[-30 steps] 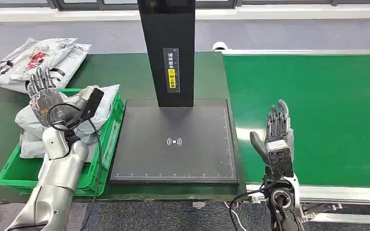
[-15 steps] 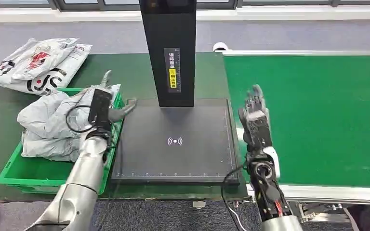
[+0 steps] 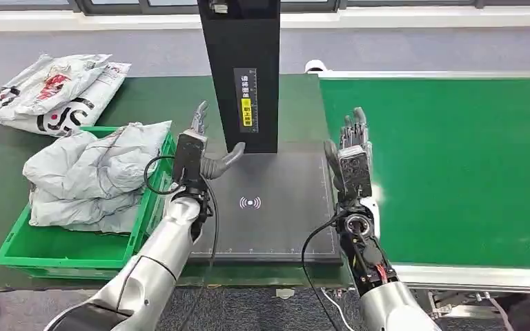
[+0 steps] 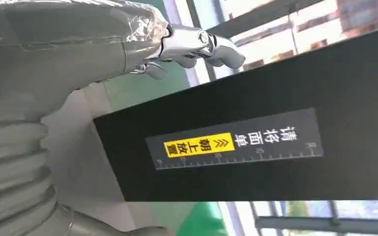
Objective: Moved the parcel from conveyor to table for the left to box.
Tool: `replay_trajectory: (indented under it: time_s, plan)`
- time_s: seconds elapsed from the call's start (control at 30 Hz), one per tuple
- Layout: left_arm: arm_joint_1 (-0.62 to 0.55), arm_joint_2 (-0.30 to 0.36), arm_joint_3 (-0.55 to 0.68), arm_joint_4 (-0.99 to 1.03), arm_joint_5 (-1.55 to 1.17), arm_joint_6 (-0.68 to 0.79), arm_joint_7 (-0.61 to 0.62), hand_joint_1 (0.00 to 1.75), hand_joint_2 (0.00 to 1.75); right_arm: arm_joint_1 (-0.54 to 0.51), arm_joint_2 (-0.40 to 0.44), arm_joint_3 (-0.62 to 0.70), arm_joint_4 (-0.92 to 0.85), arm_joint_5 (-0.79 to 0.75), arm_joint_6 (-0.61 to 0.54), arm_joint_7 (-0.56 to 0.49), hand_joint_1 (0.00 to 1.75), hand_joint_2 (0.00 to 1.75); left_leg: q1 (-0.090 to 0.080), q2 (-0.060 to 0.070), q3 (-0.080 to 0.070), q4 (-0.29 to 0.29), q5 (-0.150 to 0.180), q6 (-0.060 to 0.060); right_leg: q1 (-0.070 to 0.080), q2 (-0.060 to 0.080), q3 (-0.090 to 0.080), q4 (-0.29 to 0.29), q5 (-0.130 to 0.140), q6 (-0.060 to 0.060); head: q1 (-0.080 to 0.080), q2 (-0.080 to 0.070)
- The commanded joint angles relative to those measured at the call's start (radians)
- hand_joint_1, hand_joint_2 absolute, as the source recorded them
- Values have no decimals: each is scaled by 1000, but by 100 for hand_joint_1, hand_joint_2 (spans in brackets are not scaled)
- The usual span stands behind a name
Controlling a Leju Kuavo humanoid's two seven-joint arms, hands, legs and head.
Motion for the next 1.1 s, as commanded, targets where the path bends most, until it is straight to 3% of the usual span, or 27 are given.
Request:
replay_trajectory:
  time_s: [0.03, 0.3, 0.5, 0.77, 0.87, 0.97, 1.1]
  plan:
    - [33, -17, -137, 100, 47, 59, -42, 0, 175, -18, 25, 67, 168, -10, -101, -91, 0, 175, 0, 1, 5, -3, 0, 1, 0, -1, 5, -3, 0, 1, 0, 0]
    - [79, -16, -181, 59, 96, 90, -42, 0, 175, -7, 32, 90, 213, -12, -191, -140, 0, 175, 0, 1, 2, -1, 0, 1, 0, 0, 2, -1, 0, 0, 0, 0]
    - [213, 18, -332, -93, 187, 179, -42, 0, 175, 119, 2, 192, 73, -53, -309, -140, 0, 175, 0, 1, 4, -3, -1, 1, 0, 0, 4, -3, -1, 0, 0, 0]
    - [246, 11, -333, -47, 248, 133, -42, 0, 175, 186, 23, 101, 38, 41, -309, -140, 0, 175, 0, 0, 4, -3, -2, 1, 0, -2, 5, -4, -2, 1, 0, 0]
    - [267, 5, -347, -32, 235, 102, -42, 0, 175, 208, 16, 98, 37, 35, -309, -140, 0, 175, -1, 0, 4, -3, -2, 2, 0, -2, 5, -4, -2, 1, 0, 0]
    - [267, 5, -366, -20, 235, 97, -42, 0, 175, 195, -9, 171, 93, -67, -309, -140, 0, 175, 0, 0, 2, -2, -3, 1, 0, -1, 2, -2, -2, 1, 0, 0]
    - [267, 4, -364, -19, 240, 91, -42, 0, 175, 198, -11, 171, 96, -63, -309, -140, 0, 175, -1, 0, 4, -3, -3, 2, -1, -1, 4, -4, -2, 1, 0, 0]
